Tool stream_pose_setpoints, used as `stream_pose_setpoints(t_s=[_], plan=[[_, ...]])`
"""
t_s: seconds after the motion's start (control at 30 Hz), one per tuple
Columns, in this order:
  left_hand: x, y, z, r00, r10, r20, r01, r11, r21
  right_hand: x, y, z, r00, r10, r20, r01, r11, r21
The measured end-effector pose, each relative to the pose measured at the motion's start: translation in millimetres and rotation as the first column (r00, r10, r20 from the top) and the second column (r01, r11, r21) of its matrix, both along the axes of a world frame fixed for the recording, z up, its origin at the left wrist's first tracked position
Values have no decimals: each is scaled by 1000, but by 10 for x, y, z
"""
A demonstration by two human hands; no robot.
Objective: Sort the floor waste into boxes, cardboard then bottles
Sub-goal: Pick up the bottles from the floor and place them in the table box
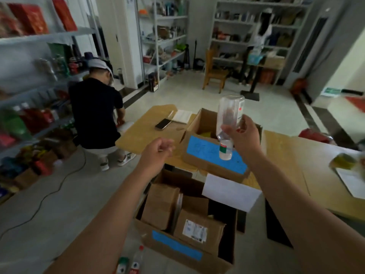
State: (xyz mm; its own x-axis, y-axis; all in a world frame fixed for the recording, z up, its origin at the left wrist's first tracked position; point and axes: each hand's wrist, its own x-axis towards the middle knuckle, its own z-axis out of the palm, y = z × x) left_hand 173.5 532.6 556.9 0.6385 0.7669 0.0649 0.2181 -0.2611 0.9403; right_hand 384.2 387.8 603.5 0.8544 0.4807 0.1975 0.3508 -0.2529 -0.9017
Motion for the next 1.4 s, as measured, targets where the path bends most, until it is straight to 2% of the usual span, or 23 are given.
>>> stream_pose_setpoints(t_s=[0.2,0.43,0.5,0.57,0.63,0.77,0.9,1.0,1.2,1.4], plan=[[961,-187,-151,992,-25,-123,25,1000,-6,1141,-133,-176,999,-23,-42,26,998,62],[2129,-227,-545,950,-11,-312,-14,997,-80,2262,185,-752,981,11,-196,-18,999,-33],[2367,-206,-611,930,8,-368,-30,998,-54,2487,445,-893,911,18,-412,-19,1000,4],[2539,-164,-677,917,23,-398,-34,999,-19,2656,748,-1027,759,34,-650,-18,999,31],[2639,-109,-740,906,40,-421,-47,999,-7,2748,1028,-1164,663,28,-748,-22,1000,18],[2745,39,-829,879,67,-472,-79,997,-7,2804,1514,-1407,626,20,-780,-33,999,-1],[2850,127,-912,849,28,-528,-29,1000,7,2812,1739,-1571,483,93,-871,-160,987,17],[2955,117,-971,832,-27,-554,38,999,9,2847,1759,-1716,459,93,-884,-240,971,-22],[2992,124,-1027,828,-6,-561,28,999,31,2816,1673,-1724,499,187,-846,-322,946,20],[2952,166,-1056,887,20,-461,-65,994,-83,2740,1596,-1653,525,198,-828,-272,961,57]])
